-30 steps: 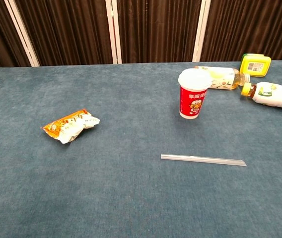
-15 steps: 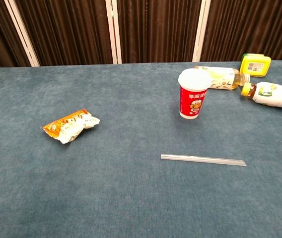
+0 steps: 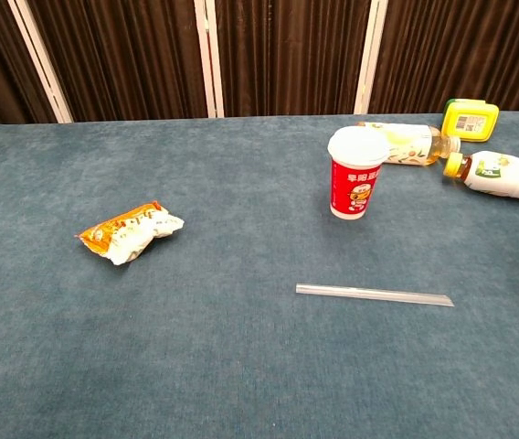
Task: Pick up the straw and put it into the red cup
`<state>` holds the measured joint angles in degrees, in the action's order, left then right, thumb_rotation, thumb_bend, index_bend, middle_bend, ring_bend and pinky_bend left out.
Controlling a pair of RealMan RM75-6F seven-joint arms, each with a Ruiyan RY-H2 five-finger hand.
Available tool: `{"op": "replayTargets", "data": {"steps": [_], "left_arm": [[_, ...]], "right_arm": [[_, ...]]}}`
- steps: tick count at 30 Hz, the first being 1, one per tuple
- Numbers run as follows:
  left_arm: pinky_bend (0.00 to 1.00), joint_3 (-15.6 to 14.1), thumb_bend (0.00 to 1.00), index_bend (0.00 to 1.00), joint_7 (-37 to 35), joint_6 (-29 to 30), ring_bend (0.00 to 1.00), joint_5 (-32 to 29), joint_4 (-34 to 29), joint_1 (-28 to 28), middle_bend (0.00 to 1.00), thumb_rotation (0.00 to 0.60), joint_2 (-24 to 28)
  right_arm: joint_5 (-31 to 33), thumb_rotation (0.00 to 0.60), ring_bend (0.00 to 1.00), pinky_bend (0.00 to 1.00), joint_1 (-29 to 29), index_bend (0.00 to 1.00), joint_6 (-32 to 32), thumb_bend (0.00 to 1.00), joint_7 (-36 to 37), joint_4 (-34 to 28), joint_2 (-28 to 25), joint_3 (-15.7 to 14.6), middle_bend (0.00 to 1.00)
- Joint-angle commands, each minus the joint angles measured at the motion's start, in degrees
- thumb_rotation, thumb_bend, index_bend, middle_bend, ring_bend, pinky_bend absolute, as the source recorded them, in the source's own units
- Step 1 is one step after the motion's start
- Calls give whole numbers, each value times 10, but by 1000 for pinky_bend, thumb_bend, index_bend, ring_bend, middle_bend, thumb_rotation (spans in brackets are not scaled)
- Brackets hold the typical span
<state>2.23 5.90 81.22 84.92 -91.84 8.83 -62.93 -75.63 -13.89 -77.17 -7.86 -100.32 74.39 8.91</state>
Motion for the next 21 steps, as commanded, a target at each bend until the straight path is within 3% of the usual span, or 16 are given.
{"op": "replayTargets", "data": {"steps": [1,11,21], "left_arm": [[0,0,80,0,0,0,0,0,-1,0,0,600,0],[0,0,79,0,-1,0,0,0,1,0,0,600,0],[0,0,79,0,-2,-1,0,0,1,0,0,600,1]], "right_arm": [[-12,600,0,0,-17,356,22,148,-25,-8,19,-10,34],[31,600,0,0,-63,448,87,173,-78,16,99,-11,81],[84,600,0,0,-80,485,93,200,-128,32,163,-4,98]]}}
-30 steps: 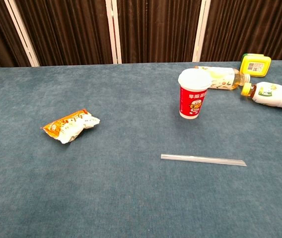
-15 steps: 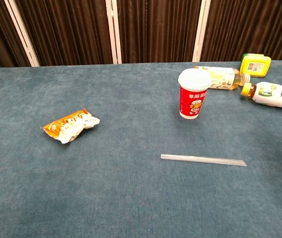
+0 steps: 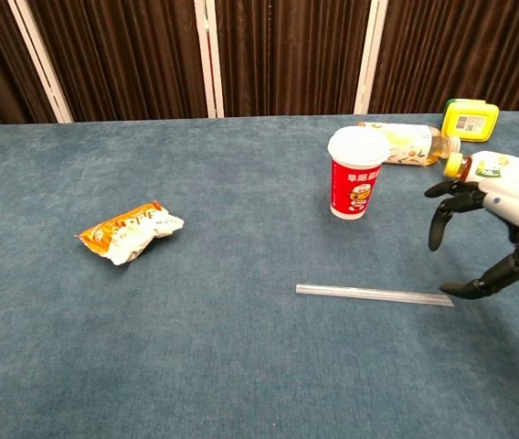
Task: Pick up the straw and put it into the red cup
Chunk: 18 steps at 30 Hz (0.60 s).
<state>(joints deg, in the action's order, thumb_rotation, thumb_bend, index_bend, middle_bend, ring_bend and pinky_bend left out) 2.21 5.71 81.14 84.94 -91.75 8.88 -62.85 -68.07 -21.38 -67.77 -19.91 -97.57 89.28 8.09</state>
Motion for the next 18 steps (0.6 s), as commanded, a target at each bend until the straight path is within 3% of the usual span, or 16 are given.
{"op": "replayTargets", "data": {"steps": [1,12,18], "left_arm": [[0,0,79,0,1,0,0,0,0,0,0,600,0],[0,0,80,0,0,0,0,0,0,0,0,600,0],[0,0,80,0,-1,0,0,0,0,0,0,600,1]], "right_arm": [[12,600,0,0,-7,485,-2,201,-11,8,22,6,99],[45,600,0,0,-28,485,-47,201,-101,68,123,24,100],[66,600,0,0,-37,485,-49,201,-114,90,158,35,99]]}}
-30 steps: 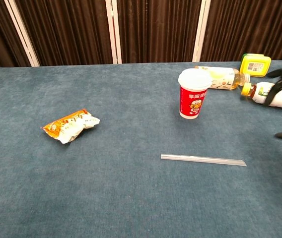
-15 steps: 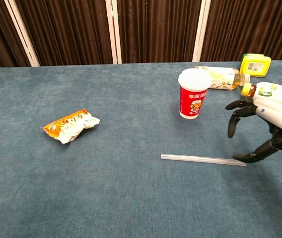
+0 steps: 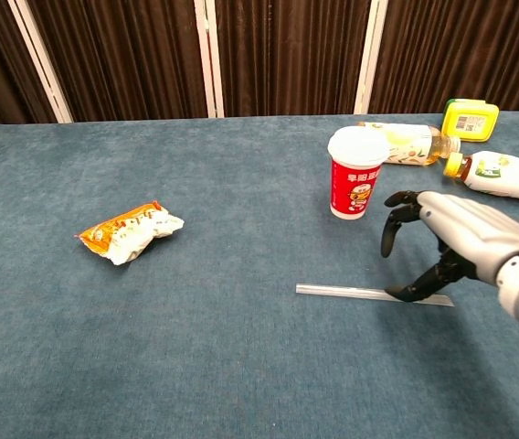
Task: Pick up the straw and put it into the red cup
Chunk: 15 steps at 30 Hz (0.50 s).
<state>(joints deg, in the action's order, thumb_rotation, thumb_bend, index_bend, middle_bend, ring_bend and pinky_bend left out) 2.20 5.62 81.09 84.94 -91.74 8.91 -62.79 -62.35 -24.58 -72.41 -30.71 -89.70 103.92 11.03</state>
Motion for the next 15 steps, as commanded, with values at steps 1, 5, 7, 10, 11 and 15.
{"op": "replayTargets", "data": {"steps": [1,5,7,10,11,15], "left_arm": [[0,0,81,0,0,0,0,0,0,0,0,600,0],[0,0,79,0,0,0,0,0,0,0,0,600,0],[0,0,79,0,1,0,0,0,0,0,0,600,0],[0,0,80,0,1,0,0,0,0,0,0,600,0],[0,0,80,0,1,0,0,0,0,0,0,600,0],[0,0,80,0,0,0,0,0,0,0,0,600,0]], "right_arm": [[13,600,0,0,-7,485,-2,202,-7,17,18,8,99],[28,600,0,0,-12,485,3,216,-6,31,32,17,99],[34,600,0,0,-14,486,6,219,-6,35,37,21,99],[44,600,0,0,-17,486,10,219,-3,38,44,24,100],[46,600,0,0,-17,486,11,218,-3,38,46,25,100],[54,600,0,0,-18,485,13,219,-4,45,53,24,100]]}}
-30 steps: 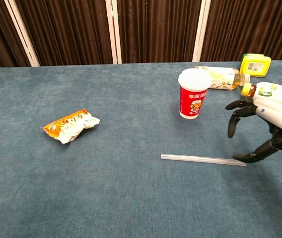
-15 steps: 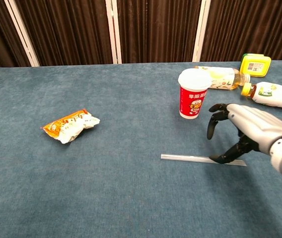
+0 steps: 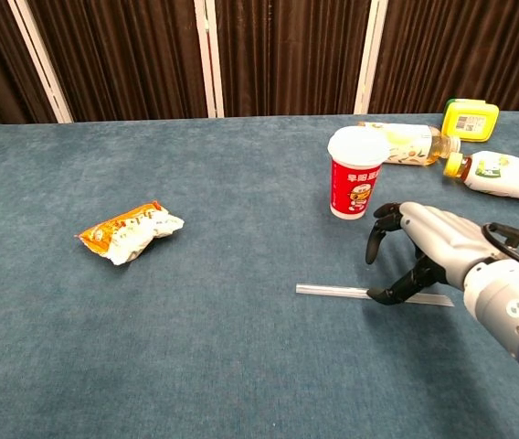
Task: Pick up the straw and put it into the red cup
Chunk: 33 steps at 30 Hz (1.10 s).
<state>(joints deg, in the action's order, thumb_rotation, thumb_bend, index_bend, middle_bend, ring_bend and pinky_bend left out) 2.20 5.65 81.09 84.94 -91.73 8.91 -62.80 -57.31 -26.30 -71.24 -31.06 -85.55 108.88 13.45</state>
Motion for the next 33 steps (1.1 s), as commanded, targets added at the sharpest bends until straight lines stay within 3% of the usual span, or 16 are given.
{"op": "replayTargets", "data": {"steps": [1,22,33], "left_arm": [[0,0,80,0,0,0,0,0,0,0,0,600,0],[0,0,80,0,0,0,0,0,0,0,0,600,0],[0,0,80,0,0,-1,0,0,0,1,0,600,0]], "right_arm": [[4,600,0,0,-1,485,1,219,0,5,5,0,100],[30,600,0,0,-14,532,20,225,11,42,33,9,124],[40,600,0,0,-17,533,29,335,9,46,33,10,127]]}}
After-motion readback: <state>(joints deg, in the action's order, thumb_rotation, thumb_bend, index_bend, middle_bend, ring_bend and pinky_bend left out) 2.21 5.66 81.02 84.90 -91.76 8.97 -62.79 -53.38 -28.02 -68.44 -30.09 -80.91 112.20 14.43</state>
